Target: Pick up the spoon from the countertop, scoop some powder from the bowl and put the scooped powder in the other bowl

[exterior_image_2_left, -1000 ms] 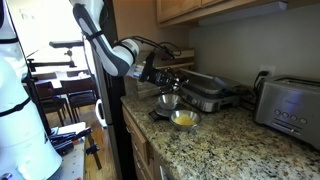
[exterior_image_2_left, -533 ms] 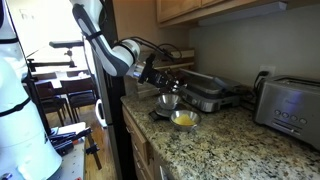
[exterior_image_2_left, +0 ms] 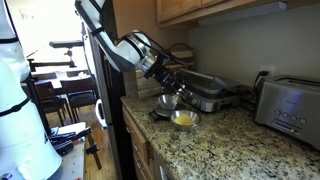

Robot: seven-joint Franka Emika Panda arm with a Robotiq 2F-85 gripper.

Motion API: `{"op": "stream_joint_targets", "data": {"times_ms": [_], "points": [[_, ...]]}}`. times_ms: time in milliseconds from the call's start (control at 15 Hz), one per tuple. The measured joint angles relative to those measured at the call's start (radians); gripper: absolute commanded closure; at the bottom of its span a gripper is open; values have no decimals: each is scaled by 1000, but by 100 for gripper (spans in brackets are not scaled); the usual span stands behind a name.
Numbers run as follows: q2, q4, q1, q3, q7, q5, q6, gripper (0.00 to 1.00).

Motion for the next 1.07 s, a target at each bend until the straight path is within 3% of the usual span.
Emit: {"op": "stream_joint_targets", "data": {"times_ms": [533, 1067], "points": [[2, 102, -79, -85, -364, 554, 41, 96], [77, 204, -141, -155, -466, 931, 44, 96]]}}
